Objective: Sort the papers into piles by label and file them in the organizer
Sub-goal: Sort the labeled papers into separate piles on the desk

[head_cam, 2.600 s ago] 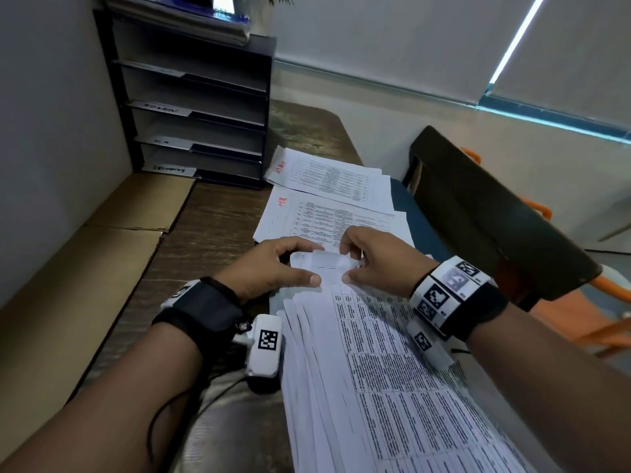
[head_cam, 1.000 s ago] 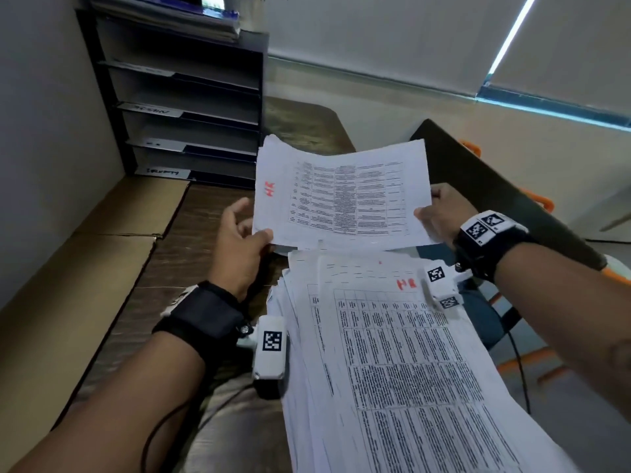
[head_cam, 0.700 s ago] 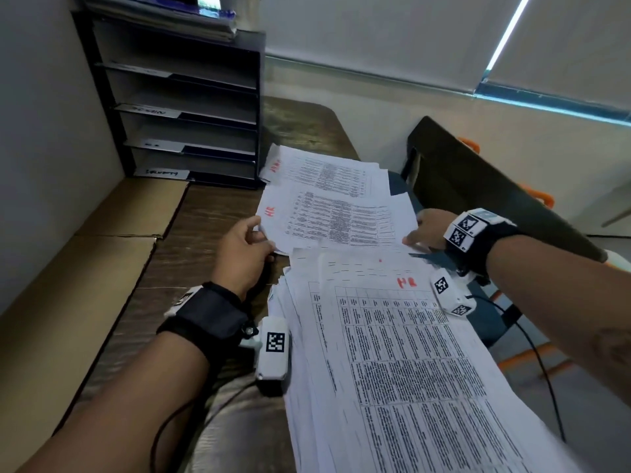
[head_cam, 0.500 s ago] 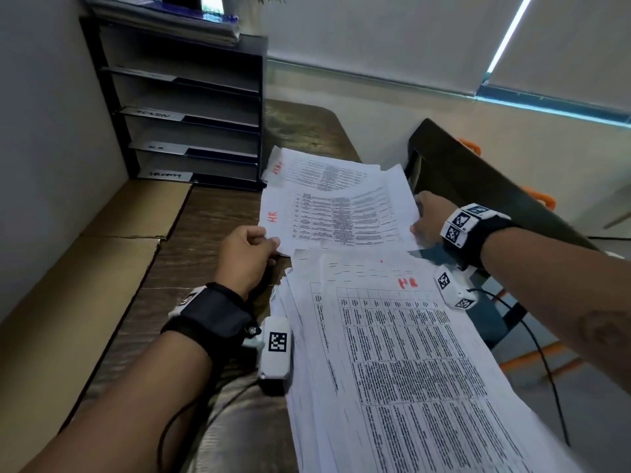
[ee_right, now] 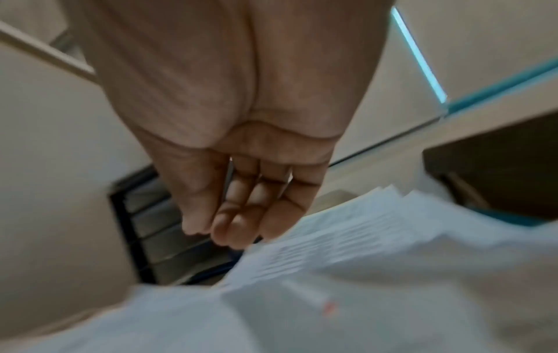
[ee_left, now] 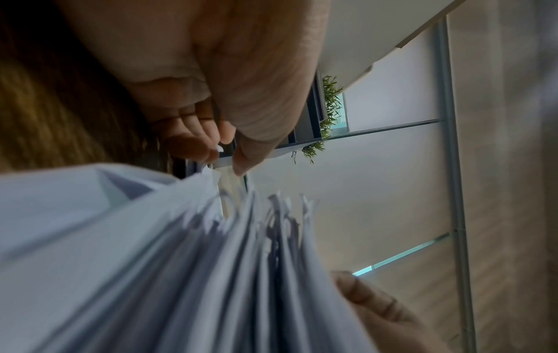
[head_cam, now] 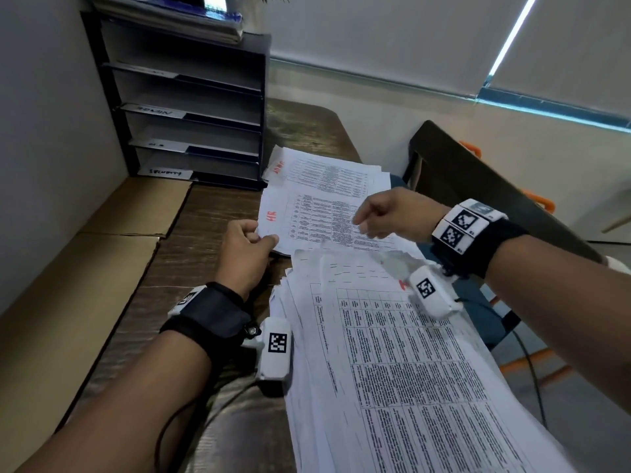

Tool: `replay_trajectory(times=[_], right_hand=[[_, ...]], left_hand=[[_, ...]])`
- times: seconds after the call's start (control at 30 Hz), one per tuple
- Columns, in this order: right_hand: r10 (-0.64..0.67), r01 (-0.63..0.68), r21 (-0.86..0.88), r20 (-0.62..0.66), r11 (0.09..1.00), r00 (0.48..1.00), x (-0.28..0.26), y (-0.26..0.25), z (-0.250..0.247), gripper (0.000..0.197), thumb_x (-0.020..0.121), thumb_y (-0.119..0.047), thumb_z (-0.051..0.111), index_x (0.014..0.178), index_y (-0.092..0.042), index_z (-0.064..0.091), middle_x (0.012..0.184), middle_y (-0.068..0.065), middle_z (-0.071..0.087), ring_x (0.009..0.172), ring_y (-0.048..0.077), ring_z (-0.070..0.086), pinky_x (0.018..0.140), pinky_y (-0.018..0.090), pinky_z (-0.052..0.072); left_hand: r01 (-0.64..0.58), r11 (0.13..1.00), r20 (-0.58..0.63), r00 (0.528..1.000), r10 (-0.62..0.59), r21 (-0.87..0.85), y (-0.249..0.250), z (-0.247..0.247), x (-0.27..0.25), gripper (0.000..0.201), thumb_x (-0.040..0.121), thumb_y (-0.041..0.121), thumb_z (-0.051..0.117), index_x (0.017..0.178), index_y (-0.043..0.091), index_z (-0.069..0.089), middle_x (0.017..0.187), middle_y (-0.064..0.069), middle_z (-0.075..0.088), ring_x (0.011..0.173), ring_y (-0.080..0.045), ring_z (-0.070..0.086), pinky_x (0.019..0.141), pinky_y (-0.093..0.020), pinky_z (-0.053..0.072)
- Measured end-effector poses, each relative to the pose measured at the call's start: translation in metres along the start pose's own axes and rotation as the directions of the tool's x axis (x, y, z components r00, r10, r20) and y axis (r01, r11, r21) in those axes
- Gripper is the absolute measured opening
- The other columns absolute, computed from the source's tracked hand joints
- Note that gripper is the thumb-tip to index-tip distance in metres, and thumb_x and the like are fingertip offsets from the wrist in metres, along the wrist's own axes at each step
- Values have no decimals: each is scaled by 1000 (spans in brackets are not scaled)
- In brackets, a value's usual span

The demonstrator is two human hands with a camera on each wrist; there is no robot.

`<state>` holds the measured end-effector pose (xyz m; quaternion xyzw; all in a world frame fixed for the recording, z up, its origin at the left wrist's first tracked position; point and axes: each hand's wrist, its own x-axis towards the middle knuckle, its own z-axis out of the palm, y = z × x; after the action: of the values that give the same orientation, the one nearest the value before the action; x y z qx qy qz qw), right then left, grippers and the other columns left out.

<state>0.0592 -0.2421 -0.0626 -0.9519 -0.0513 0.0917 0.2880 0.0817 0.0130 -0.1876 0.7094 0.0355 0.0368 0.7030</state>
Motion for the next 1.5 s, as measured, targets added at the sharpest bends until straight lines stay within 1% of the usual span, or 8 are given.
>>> replay_trajectory(times=[0.07, 0.17, 0.3, 0.57, 0.83, 1.0, 1.33, 1.5], right_hand=[[-99, 95, 47, 89, 994, 991, -15, -20, 13, 16, 88, -13, 72, 103, -18, 75, 94, 1, 75, 83, 15, 67, 85, 29, 55], [-180, 206, -160, 164, 965, 970, -26, -30, 37, 28, 87, -15, 72, 113, -25, 73, 106, -8, 70, 98, 11, 65, 92, 25, 50], [-195, 217, -243, 110, 945, 975, -34, -22, 63, 42, 85, -18, 74, 125, -26, 65, 112, -9, 56, 101, 8, 57, 89, 22, 47], [-106, 118, -263, 59, 958, 993, -36, -22, 73, 51, 82, -23, 74, 128, -28, 51, 105, -7, 52, 86, 4, 49, 75, 23, 42], [-139, 125, -239, -43, 963, 989, -37, -22, 73, 43, 72, -20, 82, 106, -22, 56, 110, -4, 52, 103, 18, 50, 89, 34, 47], [-146, 118, -239, -100, 964, 984, -35, -19, 72, 33, 74, -32, 81, 95, -31, 56, 101, -15, 57, 99, 13, 47, 94, 43, 43], [-165, 149, -288, -32, 946, 986, -37, -19, 73, 48, 84, -25, 73, 127, -43, 61, 112, -7, 52, 112, 20, 44, 100, 47, 40], [-106, 107, -334, 20, 937, 994, -35, -21, 77, 51, 87, -25, 66, 133, -45, 56, 118, -6, 46, 117, 19, 38, 105, 45, 35]], left_hand=[[-16, 1000, 8, 1000, 16, -16, 1, 0, -1, 31, 87, 18, 72, 115, 15, 57, 94, -5, 58, 83, -21, 61, 78, -37, 53], [-59, 997, 46, 997, 61, -56, 5, 1, -4, 19, 90, 16, 70, 107, 14, 63, 79, 0, 50, 66, -11, 48, 65, -28, 43], [-84, 991, 118, 988, 97, -107, 14, 3, -14, 15, 93, 10, 67, 107, 10, 63, 72, 4, 50, 53, 1, 46, 62, -19, 40], [-48, 986, 412, 904, 111, -162, 30, 5, -35, 6, 91, 7, 68, 95, 11, 68, 78, -1, 61, 57, -1, 54, 56, -15, 43], [-67, 991, 515, 849, 117, -115, 30, 3, -38, 10, 83, 15, 78, 89, 7, 76, 94, -20, 71, 88, -21, 64, 86, -38, 47], [-158, 987, 520, 843, 141, -12, 27, 1, -39, 22, 73, 27, 86, 83, 12, 73, 83, -12, 60, 71, -21, 50, 67, -33, 40], [-260, 942, 545, 832, 107, 212, 25, 0, -37, 23, 77, 14, 84, 96, 22, 74, 103, 1, 58, 62, 7, 52, 60, -10, 43], [-139, 958, 540, 842, -19, 250, 21, 0, -35, 20, 82, 10, 69, 98, 23, 64, 80, -2, 60, 56, -15, 51, 51, -26, 41]])
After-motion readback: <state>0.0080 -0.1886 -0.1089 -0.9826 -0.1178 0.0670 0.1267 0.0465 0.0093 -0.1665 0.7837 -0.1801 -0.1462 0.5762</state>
